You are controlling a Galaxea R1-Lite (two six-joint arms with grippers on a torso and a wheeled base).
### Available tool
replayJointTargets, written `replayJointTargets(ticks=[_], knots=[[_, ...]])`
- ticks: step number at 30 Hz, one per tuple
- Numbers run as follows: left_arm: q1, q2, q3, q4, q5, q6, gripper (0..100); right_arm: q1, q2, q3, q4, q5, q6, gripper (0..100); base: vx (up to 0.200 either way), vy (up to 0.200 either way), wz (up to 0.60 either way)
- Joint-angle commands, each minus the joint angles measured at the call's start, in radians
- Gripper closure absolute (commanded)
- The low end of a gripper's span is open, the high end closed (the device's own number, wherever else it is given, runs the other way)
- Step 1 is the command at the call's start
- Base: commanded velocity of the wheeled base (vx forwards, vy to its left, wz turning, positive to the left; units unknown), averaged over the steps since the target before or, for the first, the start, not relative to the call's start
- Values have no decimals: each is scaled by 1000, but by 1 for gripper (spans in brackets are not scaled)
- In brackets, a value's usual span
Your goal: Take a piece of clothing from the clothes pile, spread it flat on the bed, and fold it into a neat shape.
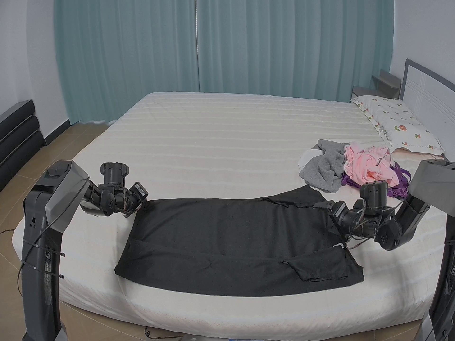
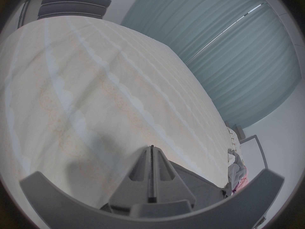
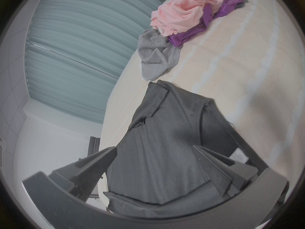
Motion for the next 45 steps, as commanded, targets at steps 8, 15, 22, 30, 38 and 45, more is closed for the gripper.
replayJointTargets(ticks=[8, 15, 22, 30, 38, 45], knots=[[0, -17, 42, -3, -9, -12, 100, 91, 229, -506, 338, -114, -19, 0, 0, 0, 0], [2, -19, 54, -3, -9, -12, 100, 88, 325, -710, 491, -154, -26, 0, 0, 0, 0], [2, -21, 59, -3, -10, -11, 100, 83, 365, -790, 500, -160, -28, 0, 0, 0, 0], [0, -21, 60, -3, -9, -11, 100, 82, 426, -954, 489, -194, -34, 0, 0, 0, 0], [0, -21, 60, -3, -9, -11, 100, 71, 541, -1223, 322, -252, -36, 0, 0, 0, 0], [0, -21, 60, -3, -9, -12, 100, 42, 580, -1247, 284, -275, -62, 0, 0, 0, 0]])
